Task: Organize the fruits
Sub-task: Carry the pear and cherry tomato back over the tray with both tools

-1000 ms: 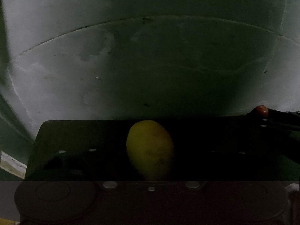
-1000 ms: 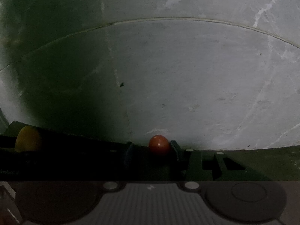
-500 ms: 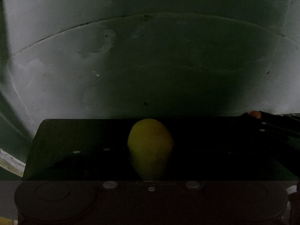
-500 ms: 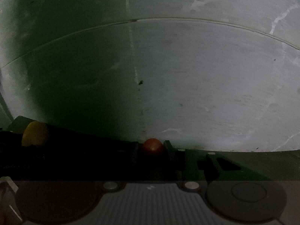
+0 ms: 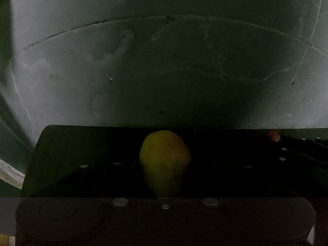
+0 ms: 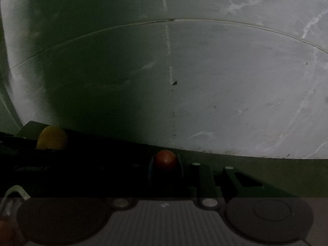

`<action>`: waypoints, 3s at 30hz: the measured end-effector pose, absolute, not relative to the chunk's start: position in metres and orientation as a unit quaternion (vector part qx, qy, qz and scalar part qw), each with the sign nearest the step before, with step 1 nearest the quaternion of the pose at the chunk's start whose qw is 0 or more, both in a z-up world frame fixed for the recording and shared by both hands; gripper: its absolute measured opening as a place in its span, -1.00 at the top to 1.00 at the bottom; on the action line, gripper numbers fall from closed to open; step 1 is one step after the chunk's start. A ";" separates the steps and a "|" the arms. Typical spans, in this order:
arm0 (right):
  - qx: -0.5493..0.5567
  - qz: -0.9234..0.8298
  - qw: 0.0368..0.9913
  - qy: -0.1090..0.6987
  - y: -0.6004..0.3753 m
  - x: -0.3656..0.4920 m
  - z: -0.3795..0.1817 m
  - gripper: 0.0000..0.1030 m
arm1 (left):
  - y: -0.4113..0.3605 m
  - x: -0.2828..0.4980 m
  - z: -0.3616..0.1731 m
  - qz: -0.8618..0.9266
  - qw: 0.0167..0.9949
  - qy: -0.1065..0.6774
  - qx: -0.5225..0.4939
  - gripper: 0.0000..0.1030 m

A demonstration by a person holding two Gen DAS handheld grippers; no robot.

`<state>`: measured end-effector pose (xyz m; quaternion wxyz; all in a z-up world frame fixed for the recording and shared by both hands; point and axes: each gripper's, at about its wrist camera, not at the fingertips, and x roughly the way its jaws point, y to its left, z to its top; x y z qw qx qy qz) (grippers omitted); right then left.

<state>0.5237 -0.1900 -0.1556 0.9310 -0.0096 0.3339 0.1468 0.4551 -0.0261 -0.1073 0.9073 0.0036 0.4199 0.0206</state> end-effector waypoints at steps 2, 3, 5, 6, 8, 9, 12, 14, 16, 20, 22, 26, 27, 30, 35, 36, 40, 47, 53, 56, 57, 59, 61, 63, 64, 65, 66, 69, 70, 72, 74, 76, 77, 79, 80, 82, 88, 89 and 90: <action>-0.011 0.152 0.929 0.336 -0.191 0.524 -0.154 0.50 | -0.025 0.455 -0.108 0.019 0.907 0.421 0.002 -0.06; -0.011 0.154 0.929 0.337 -0.192 0.524 -0.153 0.50 | -0.024 0.455 -0.108 0.018 0.907 0.420 0.000 -0.06; -0.012 0.158 0.928 0.337 -0.193 0.524 -0.152 0.50 | -0.022 0.455 -0.109 0.016 0.907 0.420 -0.002 -0.06; -0.012 0.160 0.928 0.338 -0.194 0.524 -0.151 0.50 | -0.022 0.455 -0.109 0.015 0.907 0.420 -0.003 -0.06; -0.013 0.162 0.927 0.338 -0.195 0.522 -0.149 0.50 | -0.021 0.454 -0.109 0.014 0.907 0.420 -0.005 -0.06; -0.013 0.163 0.926 0.339 -0.196 0.522 -0.148 0.50 | -0.020 0.454 -0.110 0.013 0.907 0.421 -0.006 -0.06; -0.013 0.166 0.925 0.341 -0.198 0.522 -0.146 0.50 | -0.019 0.453 -0.109 0.012 0.907 0.422 -0.010 -0.05; -0.013 0.167 0.925 0.342 -0.201 0.522 -0.144 0.50 | -0.017 0.453 -0.109 0.011 0.906 0.423 -0.015 -0.05; -0.012 0.168 0.924 0.342 -0.203 0.523 -0.142 0.50 | -0.015 0.452 -0.109 0.010 0.905 0.425 -0.021 -0.05; -0.010 0.168 0.925 0.340 -0.207 0.525 -0.142 0.50 | -0.012 0.458 -0.109 0.006 0.904 0.427 -0.022 -0.05; -0.010 0.167 0.926 0.339 -0.209 0.526 -0.141 0.50 | -0.011 0.459 -0.109 0.004 0.904 0.428 -0.023 -0.05; -0.011 0.168 0.926 0.338 -0.213 0.528 -0.138 0.50 | -0.007 0.460 -0.107 0.001 0.904 0.426 -0.026 -0.05; -0.011 0.168 0.926 0.338 -0.213 0.528 -0.137 0.50 | -0.007 0.460 -0.106 -0.001 0.905 0.425 -0.027 -0.05; -0.010 0.169 0.926 0.337 -0.215 0.528 -0.135 0.50 | -0.005 0.458 -0.104 -0.004 0.906 0.422 -0.028 -0.05; -0.010 0.170 0.926 0.336 -0.211 0.524 -0.134 0.50 | -0.002 0.454 -0.103 -0.006 0.907 0.420 -0.030 -0.05; -0.010 0.171 0.927 0.335 -0.211 0.523 -0.134 0.50 | -0.001 0.454 -0.103 -0.007 0.907 0.420 -0.031 -0.05; -0.010 0.169 0.928 0.332 -0.212 0.520 -0.132 0.50 | 0.000 0.451 -0.102 -0.010 0.907 0.419 -0.031 -0.05; -0.010 0.164 0.930 0.328 -0.209 0.511 -0.134 0.50 | 0.000 0.449 -0.102 -0.019 0.907 0.419 -0.029 -0.05; -0.008 0.157 0.932 0.325 -0.208 0.503 -0.133 0.50 | 0.001 0.444 -0.100 -0.028 0.908 0.418 -0.025 -0.05; -0.006 0.153 0.934 0.323 -0.209 0.497 -0.131 0.50 | -0.001 0.442 -0.100 -0.032 0.908 0.417 -0.023 -0.05; -0.005 0.151 0.934 0.323 -0.210 0.495 -0.130 0.50 | 0.000 0.445 -0.101 -0.033 0.908 0.418 -0.022 -0.05; -0.003 0.149 0.935 0.322 -0.213 0.490 -0.129 0.50 | -0.001 0.445 -0.101 -0.036 0.908 0.418 -0.021 -0.05; -0.001 0.146 0.935 0.322 -0.212 0.488 -0.129 0.50 | 0.000 0.447 -0.104 -0.038 0.907 0.418 -0.019 -0.05; 0.001 0.144 0.936 0.321 -0.212 0.484 -0.129 0.50 | 0.000 0.448 -0.105 -0.040 0.907 0.419 -0.018 -0.05; 0.002 0.142 0.936 0.321 -0.212 0.482 -0.129 0.50 | 0.000 0.448 -0.106 -0.041 0.907 0.419 -0.017 -0.05; 0.003 0.141 0.936 0.321 -0.213 0.480 -0.129 0.50 | 0.000 0.449 -0.107 -0.041 0.907 0.420 -0.017 -0.05; 0.003 0.140 0.937 0.321 -0.213 0.479 -0.129 0.50 | 0.000 0.449 -0.107 -0.043 0.906 0.420 -0.016 -0.05; 0.005 0.135 0.937 0.322 -0.216 0.472 -0.129 0.50 | 0.000 0.451 -0.109 -0.047 0.906 0.421 -0.014 -0.05; 0.006 0.134 0.937 0.323 -0.216 0.470 -0.129 0.50 | 0.000 0.451 -0.110 -0.048 0.906 0.421 -0.014 -0.05; 0.006 0.132 0.934 0.331 -0.217 0.466 -0.129 0.50 | 0.001 0.452 -0.111 -0.051 0.906 0.421 -0.014 -0.05; 0.008 0.129 0.934 0.333 -0.218 0.462 -0.128 0.50 | 0.001 0.452 -0.112 -0.055 0.905 0.421 -0.013 -0.05; 0.009 0.128 0.934 0.334 -0.219 0.458 -0.128 0.50 | 0.002 0.451 -0.113 -0.059 0.905 0.421 -0.013 -0.05; 0.009 0.127 0.933 0.335 -0.219 0.455 -0.128 0.50 | 0.001 0.451 -0.114 -0.060 0.905 0.422 -0.012 -0.05; 0.010 0.127 0.933 0.337 -0.218 0.452 -0.129 0.50 | 0.001 0.451 -0.115 -0.063 0.904 0.422 -0.012 -0.05; 0.010 0.127 0.933 0.338 -0.218 0.450 -0.130 0.50 | 0.001 0.451 -0.116 -0.064 0.904 0.423 -0.012 -0.05; 0.010 0.127 0.932 0.339 -0.217 0.447 -0.131 0.50 | 0.001 0.451 -0.118 -0.066 0.903 0.423 -0.012 -0.05; 0.013 0.127 0.941 0.315 -0.212 0.437 -0.139 0.50 | 0.001 0.449 -0.123 -0.070 0.902 0.426 -0.013 -0.05; 0.014 0.127 0.940 0.316 -0.212 0.435 -0.140 0.50 | 0.001 0.448 -0.124 -0.071 0.902 0.427 -0.013 -0.05; 0.014 0.127 0.940 0.316 -0.211 0.434 -0.140 0.50 | 0.002 0.447 -0.124 -0.072 0.901 0.427 -0.014 -0.05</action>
